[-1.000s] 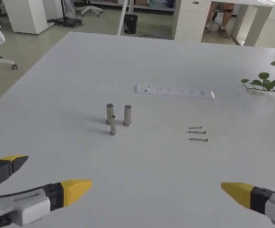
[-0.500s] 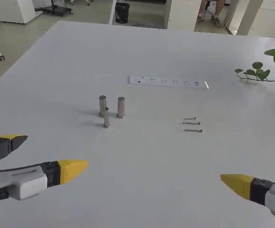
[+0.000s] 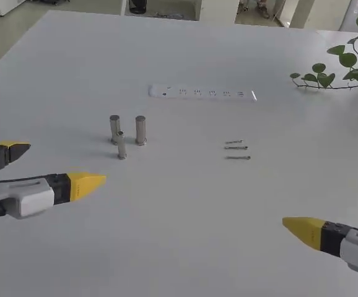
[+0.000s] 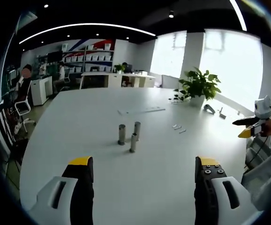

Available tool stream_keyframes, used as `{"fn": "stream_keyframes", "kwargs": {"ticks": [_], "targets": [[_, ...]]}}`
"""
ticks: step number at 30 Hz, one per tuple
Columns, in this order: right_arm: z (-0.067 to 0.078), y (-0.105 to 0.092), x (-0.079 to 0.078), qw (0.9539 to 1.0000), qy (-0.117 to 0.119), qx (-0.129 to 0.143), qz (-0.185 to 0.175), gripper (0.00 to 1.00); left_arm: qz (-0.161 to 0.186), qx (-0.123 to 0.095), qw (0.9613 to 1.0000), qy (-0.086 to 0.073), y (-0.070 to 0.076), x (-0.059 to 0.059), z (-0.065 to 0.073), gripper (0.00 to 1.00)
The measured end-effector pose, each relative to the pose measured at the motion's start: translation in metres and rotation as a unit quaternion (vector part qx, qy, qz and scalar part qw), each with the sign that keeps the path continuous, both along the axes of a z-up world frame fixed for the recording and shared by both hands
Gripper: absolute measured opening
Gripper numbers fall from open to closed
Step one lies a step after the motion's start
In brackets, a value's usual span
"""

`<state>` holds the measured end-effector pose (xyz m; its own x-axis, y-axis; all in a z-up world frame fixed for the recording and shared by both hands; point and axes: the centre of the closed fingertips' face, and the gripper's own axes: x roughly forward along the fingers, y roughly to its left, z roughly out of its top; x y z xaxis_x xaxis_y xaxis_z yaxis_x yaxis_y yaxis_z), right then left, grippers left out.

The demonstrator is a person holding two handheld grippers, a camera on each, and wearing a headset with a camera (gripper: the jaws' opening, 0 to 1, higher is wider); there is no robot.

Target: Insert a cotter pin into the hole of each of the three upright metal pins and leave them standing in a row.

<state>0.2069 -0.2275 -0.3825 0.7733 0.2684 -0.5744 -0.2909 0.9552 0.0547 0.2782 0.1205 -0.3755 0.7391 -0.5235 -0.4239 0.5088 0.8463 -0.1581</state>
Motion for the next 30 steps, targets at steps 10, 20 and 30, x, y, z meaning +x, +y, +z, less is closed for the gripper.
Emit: {"fn": "stream_keyframes", "kwargs": {"ticks": [10, 20, 30], "targets": [[-0.004, -0.004, 0.003, 0.9999, 0.007, -0.003, -0.012, 0.96, -0.024, 0.012, 0.9996, -0.006, -0.005, 0.034, -0.006, 0.79], [-0.009, -0.008, 0.004, 0.9996, 0.017, -0.009, -0.021, 0.96, -0.046, 0.010, 0.9988, -0.010, -0.014, 0.060, -0.012, 0.68], [-0.011, -0.004, 0.006, 0.9995, 0.022, -0.013, -0.020, 0.96, -0.085, 0.012, 0.9963, -0.002, -0.032, 0.067, -0.025, 0.50]]}}
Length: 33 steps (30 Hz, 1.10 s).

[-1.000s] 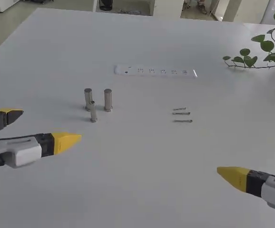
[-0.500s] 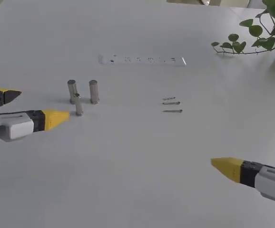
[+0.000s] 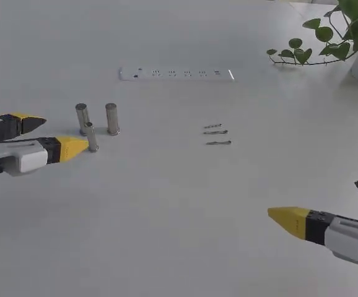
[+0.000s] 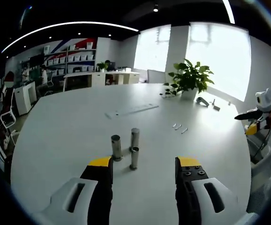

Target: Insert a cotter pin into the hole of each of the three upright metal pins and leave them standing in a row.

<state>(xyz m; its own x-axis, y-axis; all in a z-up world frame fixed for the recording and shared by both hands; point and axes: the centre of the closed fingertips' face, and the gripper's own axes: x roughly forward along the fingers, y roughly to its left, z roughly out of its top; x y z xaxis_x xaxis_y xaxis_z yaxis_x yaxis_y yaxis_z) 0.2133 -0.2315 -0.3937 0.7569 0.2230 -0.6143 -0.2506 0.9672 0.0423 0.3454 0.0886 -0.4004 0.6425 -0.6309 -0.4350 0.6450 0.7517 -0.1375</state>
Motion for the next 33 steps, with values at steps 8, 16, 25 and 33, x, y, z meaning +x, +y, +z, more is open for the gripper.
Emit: {"fn": "stream_keyframes", "kwargs": {"ticks": [8, 16, 25, 33], "targets": [[0.000, 0.000, -0.001, 1.0000, 0.000, -0.003, -0.001, 0.96, -0.013, 0.017, 0.9998, 0.001, -0.007, 0.013, -0.010, 0.38], [-0.001, -0.004, -0.004, 0.9999, 0.003, -0.005, -0.008, 0.96, -0.027, 0.043, 0.9987, 0.005, -0.016, 0.024, -0.026, 0.30], [-0.004, -0.003, -0.006, 0.9999, 0.010, -0.007, -0.006, 0.96, -0.042, 0.071, 0.9966, 0.010, -0.025, 0.031, -0.043, 0.22], [-0.008, 0.000, -0.004, 0.9999, 0.015, -0.007, -0.003, 0.96, -0.048, 0.097, 0.9940, 0.011, -0.023, 0.037, -0.055, 0.13]]}}
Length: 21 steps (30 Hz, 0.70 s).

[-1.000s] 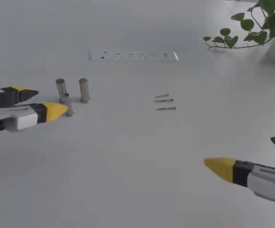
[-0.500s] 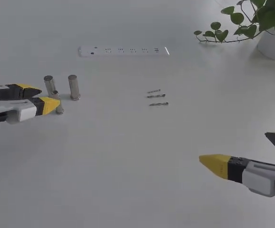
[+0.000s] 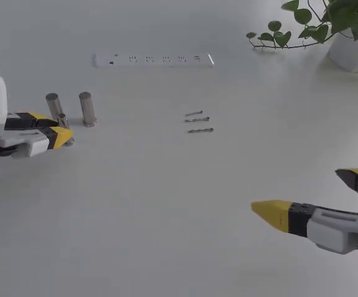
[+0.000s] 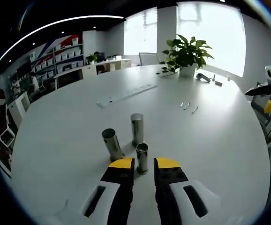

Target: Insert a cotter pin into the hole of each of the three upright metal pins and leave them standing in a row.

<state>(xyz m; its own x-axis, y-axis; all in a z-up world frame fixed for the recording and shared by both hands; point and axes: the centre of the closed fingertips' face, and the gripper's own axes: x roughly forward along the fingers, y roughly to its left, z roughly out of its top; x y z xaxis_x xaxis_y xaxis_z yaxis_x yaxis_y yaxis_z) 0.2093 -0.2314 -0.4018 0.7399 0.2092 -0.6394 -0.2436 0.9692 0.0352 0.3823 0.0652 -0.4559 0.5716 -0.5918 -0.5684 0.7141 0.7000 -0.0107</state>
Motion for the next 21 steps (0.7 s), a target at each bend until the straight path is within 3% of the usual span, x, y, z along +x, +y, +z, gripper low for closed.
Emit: {"fn": "stream_keyframes", "kwargs": {"ticks": [8, 18, 21], "targets": [[-0.001, -0.001, 0.001, 1.0000, 0.002, -0.002, -0.001, 0.96, 0.005, -0.002, 1.0000, -0.003, 0.000, 0.008, -0.002, 0.06], [-0.004, -0.001, 0.000, 1.0000, 0.006, 0.002, 0.000, 0.96, -0.006, 0.004, 0.9999, -0.009, -0.002, 0.012, -0.004, 0.05], [-0.004, 0.000, 0.000, 1.0000, 0.005, 0.002, 0.001, 0.96, 0.003, 0.012, 0.9997, -0.022, 0.001, 0.016, -0.004, 0.05]]}}
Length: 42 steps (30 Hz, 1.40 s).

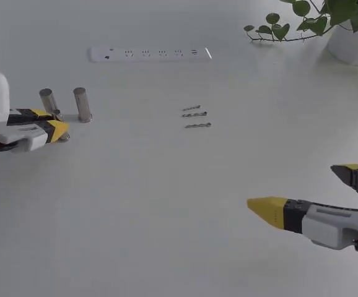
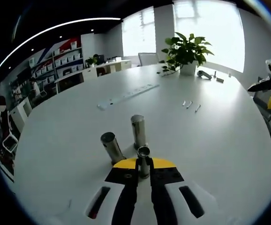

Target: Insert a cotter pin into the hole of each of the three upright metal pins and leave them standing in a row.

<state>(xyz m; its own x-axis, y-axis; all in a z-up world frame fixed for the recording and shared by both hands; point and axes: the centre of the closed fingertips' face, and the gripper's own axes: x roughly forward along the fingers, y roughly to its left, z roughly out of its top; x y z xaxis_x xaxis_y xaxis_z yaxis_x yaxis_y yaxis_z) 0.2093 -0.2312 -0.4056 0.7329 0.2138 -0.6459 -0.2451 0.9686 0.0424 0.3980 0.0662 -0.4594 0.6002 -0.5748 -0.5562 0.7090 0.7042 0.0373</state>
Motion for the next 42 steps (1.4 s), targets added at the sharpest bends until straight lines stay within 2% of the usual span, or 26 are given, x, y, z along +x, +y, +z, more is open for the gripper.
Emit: {"fn": "stream_keyframes", "kwargs": {"ticks": [6, 11, 15, 25, 31, 34, 42], "targets": [[0.004, 0.000, 0.002, 1.0000, -0.005, -0.003, -0.001, 0.96, 0.010, 0.002, 0.9999, -0.001, -0.001, -0.001, 0.001, 0.05], [0.008, 0.000, 0.001, 0.9999, -0.011, -0.001, -0.002, 0.96, 0.019, -0.020, 0.9996, -0.005, -0.006, -0.010, 0.015, 0.05], [0.010, 0.001, -0.001, 0.9999, -0.015, 0.001, -0.003, 0.96, 0.016, -0.023, 0.9996, -0.009, -0.012, -0.023, 0.023, 0.05], [0.017, 0.004, -0.003, 0.9996, -0.028, 0.009, 0.003, 0.96, 0.018, -0.052, 0.9985, -0.005, -0.035, -0.059, 0.036, 0.05], [0.022, 0.004, -0.004, 0.9991, -0.038, 0.013, 0.007, 0.95, 0.022, -0.064, 0.9977, -0.003, -0.043, -0.077, 0.042, 0.05], [0.024, 0.005, -0.006, 0.9990, -0.042, 0.015, 0.009, 0.95, 0.023, -0.072, 0.9972, 0.000, -0.047, -0.085, 0.043, 0.05], [0.026, 0.005, -0.011, 0.9985, -0.048, 0.019, 0.015, 0.95, 0.023, -0.072, 0.9971, 0.007, -0.058, -0.107, 0.036, 0.05]]}}
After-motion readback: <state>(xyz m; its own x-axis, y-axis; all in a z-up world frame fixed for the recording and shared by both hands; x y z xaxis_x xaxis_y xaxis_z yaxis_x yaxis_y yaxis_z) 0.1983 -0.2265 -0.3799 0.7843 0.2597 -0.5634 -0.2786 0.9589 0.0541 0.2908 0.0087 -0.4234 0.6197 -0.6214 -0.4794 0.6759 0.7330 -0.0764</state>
